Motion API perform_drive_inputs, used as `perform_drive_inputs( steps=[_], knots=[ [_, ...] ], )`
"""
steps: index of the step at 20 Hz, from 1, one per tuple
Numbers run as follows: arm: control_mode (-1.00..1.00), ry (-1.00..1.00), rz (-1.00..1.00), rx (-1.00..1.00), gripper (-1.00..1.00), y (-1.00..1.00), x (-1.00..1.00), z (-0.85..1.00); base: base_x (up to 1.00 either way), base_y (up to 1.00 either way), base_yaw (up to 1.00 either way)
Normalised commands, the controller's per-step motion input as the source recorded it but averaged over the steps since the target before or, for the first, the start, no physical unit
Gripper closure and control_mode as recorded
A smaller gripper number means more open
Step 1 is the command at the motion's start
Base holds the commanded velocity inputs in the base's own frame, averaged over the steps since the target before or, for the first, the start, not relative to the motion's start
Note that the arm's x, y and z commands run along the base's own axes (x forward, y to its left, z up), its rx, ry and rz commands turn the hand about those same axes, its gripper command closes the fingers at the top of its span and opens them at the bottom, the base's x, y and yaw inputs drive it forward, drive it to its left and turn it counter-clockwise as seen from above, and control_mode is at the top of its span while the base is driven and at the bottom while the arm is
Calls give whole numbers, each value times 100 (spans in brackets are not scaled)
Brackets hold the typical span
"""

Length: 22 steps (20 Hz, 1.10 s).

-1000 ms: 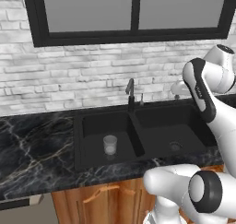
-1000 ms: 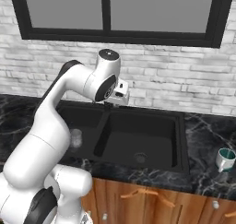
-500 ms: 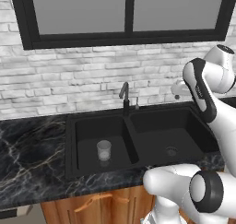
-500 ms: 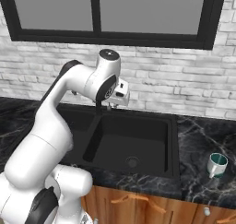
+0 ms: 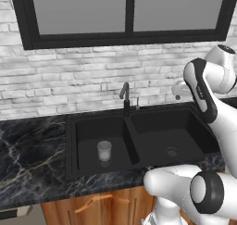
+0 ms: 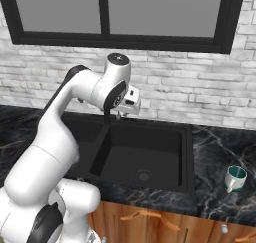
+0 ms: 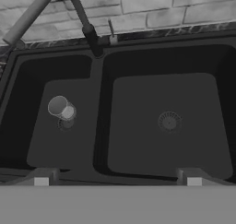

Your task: Move any existing items from the left basin to the right basin for drying. Then move the mug from the counter to the left basin of the sink for washing.

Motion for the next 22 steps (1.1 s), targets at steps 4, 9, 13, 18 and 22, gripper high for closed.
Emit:
perform_drive_inputs(
  steps=[4,9,13,18,22],
  knots=[
    [-100,0,0,-1,-100,16,-5,-1,0,0,0],
    [-100,2,0,-9,-100,57,-5,-11,0,0,0],
    [-100,9,0,-2,-100,53,-13,-22,0,0,0],
    [-100,10,-5,0,-100,67,0,-27,0,0,0],
    [-100,5,-8,0,-100,72,0,-26,0,0,0]
  ],
)
